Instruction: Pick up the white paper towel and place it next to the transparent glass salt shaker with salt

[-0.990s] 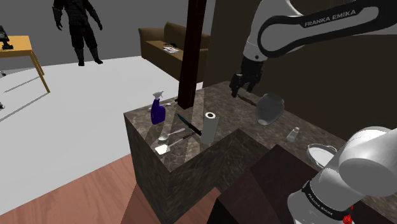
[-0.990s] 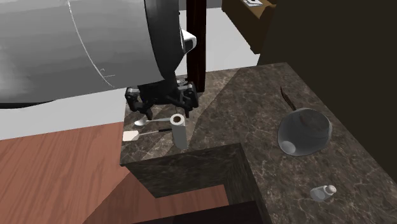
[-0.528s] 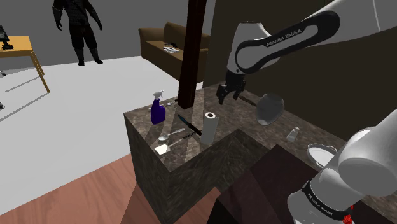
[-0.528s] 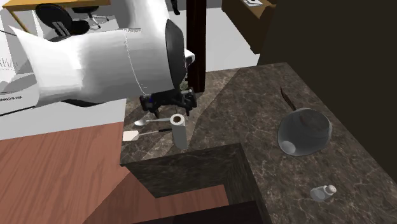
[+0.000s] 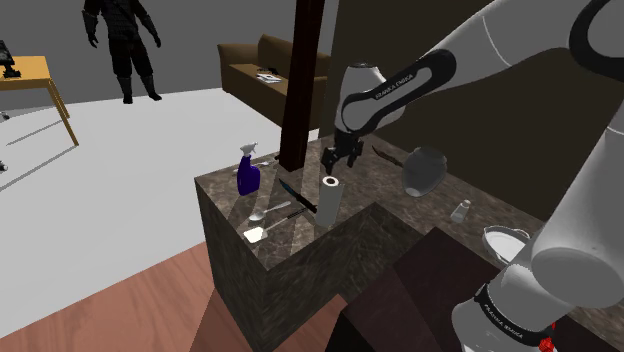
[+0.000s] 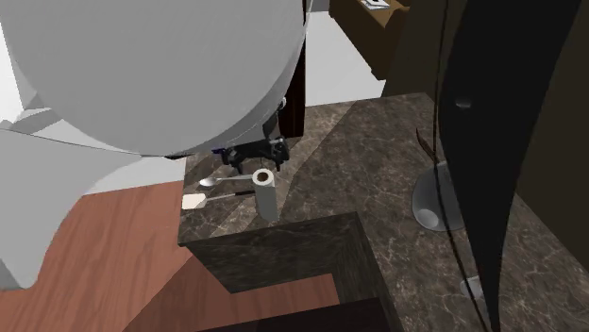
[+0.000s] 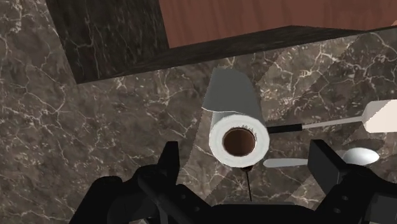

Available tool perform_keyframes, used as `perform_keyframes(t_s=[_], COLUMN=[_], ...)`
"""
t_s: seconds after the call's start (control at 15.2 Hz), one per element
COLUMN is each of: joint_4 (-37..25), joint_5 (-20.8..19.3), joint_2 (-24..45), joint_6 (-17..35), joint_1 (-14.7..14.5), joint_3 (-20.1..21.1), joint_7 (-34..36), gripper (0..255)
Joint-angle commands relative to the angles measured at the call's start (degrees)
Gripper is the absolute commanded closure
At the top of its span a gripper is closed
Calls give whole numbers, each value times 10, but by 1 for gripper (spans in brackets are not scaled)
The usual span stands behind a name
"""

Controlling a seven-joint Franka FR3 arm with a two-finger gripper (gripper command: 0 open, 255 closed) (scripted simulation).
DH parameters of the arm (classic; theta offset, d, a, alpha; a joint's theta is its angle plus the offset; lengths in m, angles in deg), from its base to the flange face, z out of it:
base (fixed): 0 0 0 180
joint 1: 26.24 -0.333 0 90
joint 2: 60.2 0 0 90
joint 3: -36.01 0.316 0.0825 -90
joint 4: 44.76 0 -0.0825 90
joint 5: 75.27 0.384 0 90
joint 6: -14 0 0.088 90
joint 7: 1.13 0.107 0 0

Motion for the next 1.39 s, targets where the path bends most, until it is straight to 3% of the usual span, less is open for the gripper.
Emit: perform_keyframes(t_s=[0.0,0.26,0.79,1.25,1.32], joint_4=[-30,-89,-91,-92,-92], joint_5=[-4,-8,-14,-14,-14], joint_2=[47,127,174,174,174], joint_6=[15,32,76,76,76], joint_1=[1,-1,-1,-1,-1], joint_3=[-2,-4,-8,-8,-8], joint_7=[0,2,6,6,6], gripper=[0,0,0,0,255])
